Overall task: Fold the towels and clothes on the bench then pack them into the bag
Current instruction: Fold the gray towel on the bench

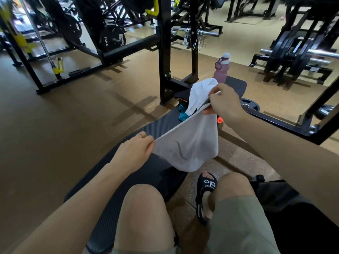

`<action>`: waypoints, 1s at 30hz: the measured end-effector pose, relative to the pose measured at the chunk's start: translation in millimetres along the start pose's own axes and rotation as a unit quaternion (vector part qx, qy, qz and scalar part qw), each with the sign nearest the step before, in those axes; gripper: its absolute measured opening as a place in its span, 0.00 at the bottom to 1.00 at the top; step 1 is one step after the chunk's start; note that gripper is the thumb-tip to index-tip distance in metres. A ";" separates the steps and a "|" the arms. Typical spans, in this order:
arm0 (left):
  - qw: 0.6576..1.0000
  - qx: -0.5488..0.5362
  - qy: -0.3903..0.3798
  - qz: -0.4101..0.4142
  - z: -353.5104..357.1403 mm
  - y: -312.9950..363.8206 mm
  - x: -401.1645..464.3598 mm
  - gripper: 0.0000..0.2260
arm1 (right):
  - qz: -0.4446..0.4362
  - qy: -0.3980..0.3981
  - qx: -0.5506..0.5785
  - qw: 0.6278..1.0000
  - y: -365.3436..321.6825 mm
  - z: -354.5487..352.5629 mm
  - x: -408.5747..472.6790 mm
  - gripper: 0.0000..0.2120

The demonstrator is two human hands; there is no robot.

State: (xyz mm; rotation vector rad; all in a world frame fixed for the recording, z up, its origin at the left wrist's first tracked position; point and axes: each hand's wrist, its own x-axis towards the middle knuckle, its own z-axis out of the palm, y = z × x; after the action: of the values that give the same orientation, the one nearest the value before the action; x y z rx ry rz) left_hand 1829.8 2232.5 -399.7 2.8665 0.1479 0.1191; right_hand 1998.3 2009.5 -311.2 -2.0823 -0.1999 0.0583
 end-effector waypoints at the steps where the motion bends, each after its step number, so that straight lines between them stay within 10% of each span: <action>1: 0.999 -0.004 -0.036 0.006 3.0 2.6 1.6 0.08 | -0.023 -0.010 -0.013 1.000 -1.5 3.1 -2.5 0.11; 5: 0.990 -0.068 -0.121 0.017 8.2 30.5 13.6 0.15 | -0.126 -0.041 -0.054 0.990 -17.0 9.8 -16.7 0.09; 10: 0.969 -0.238 0.066 0.020 -2.4 81.1 32.1 0.17 | -0.222 -0.037 -0.102 0.969 -28.9 8.8 -32.9 0.07; 21: 0.955 -0.114 0.271 0.024 -5.5 112.8 36.0 0.13 | -0.235 -0.012 -0.092 0.968 -29.4 14.4 -38.0 0.06; 30: 0.951 -0.125 0.281 -0.030 2.0 112.9 37.9 0.14 | -0.347 -0.031 -0.094 0.933 -33.0 30.7 -48.0 0.03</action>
State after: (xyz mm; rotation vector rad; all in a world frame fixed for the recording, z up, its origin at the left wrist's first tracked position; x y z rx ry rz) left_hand 1877.7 2128.0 -368.6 2.4949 0.3036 0.8733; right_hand 1943.3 2043.9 -299.8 -2.0839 -0.9993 -0.3357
